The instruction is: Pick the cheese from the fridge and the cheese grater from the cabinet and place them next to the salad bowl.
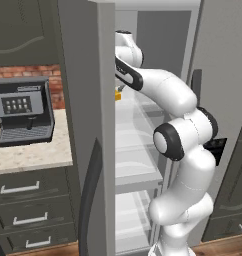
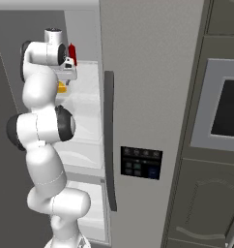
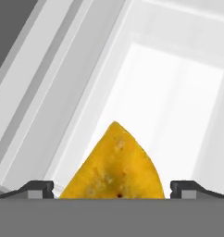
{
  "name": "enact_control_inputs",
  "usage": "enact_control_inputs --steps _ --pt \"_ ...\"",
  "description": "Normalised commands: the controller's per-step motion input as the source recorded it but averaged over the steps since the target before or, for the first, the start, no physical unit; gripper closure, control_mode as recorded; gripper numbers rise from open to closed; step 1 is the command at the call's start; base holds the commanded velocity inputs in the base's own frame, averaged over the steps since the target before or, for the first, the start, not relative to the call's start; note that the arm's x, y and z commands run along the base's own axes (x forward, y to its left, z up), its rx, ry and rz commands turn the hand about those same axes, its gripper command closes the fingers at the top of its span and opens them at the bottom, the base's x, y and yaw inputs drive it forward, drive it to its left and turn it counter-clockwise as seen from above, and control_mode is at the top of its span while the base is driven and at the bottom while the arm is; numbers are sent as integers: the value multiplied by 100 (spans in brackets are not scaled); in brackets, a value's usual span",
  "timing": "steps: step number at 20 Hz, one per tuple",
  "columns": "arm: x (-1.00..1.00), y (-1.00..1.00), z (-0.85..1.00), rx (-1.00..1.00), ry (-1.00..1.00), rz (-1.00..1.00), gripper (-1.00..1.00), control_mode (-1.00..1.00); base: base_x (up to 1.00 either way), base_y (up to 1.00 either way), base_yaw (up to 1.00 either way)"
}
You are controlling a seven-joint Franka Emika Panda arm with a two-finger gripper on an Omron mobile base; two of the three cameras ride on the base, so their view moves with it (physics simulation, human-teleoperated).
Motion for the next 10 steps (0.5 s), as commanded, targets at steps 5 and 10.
enact_control_inputs --steps 5,10 --pt "6 0 -9 0 0 0 -100 -100 0 0 0" --pt "9 1 -17 0 0 0 -100 -100 0 0 0"
